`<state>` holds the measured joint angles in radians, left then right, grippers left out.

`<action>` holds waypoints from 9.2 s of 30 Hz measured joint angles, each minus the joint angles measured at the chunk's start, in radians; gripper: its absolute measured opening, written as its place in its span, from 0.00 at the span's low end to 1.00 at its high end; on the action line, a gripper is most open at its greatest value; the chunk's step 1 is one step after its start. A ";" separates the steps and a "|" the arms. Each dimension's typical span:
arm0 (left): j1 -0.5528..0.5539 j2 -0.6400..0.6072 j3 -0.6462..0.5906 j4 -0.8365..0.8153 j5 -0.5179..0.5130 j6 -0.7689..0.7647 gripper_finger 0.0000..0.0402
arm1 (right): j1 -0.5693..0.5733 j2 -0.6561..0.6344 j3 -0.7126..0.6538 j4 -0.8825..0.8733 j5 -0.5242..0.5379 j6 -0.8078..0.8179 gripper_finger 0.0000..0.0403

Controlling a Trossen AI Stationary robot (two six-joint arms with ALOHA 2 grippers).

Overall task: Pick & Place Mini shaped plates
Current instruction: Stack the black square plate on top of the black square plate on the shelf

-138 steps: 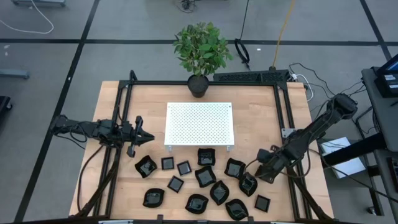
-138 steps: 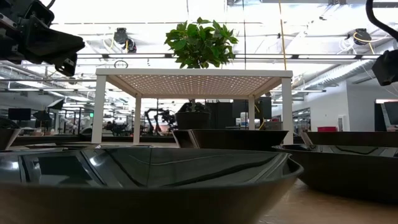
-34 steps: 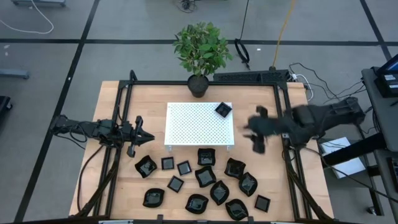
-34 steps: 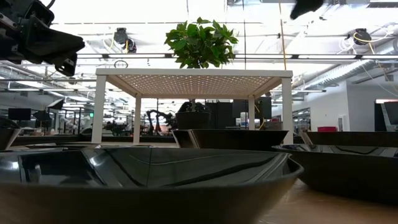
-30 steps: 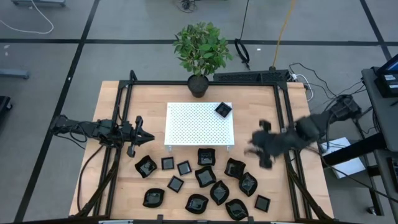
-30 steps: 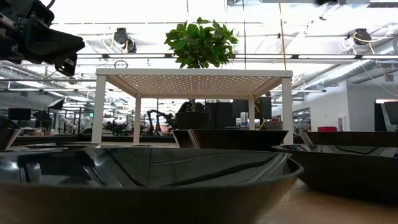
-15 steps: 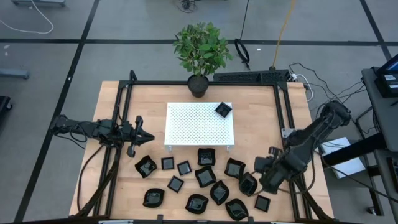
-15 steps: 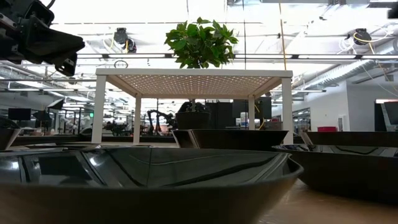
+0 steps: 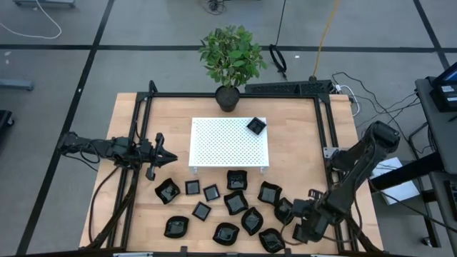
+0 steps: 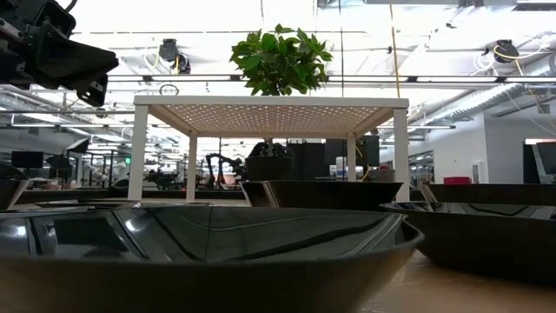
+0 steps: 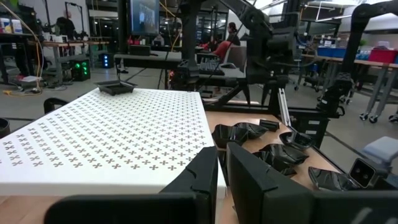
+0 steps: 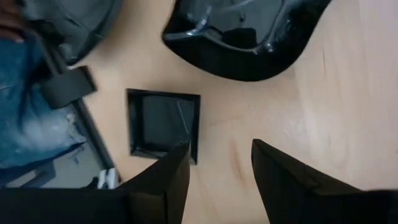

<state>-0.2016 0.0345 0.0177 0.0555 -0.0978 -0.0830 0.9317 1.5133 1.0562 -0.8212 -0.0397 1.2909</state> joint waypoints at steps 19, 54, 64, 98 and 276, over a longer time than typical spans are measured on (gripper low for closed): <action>0.000 0.000 0.000 0.000 0.000 0.000 0.09 | 0.050 0.168 -0.053 0.191 0.040 0.012 0.39; 0.000 0.000 0.000 0.000 0.000 0.000 0.09 | 0.045 0.168 -0.053 -0.014 0.087 -0.020 0.26; 0.000 0.000 0.000 0.000 0.000 0.000 0.09 | 0.045 0.163 -0.053 0.008 0.088 -0.018 0.10; 0.000 0.000 0.000 0.000 0.000 0.000 0.09 | 0.030 -0.213 -0.054 -0.101 0.268 0.016 0.00; 0.000 0.000 0.000 0.000 -0.001 0.000 0.09 | -1.388 0.022 0.405 -0.113 -0.118 -0.933 0.00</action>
<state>-0.2019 0.0341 0.0177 0.0551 -0.0986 -0.0833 -0.4561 1.5356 1.4612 -0.9342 -0.1574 0.3580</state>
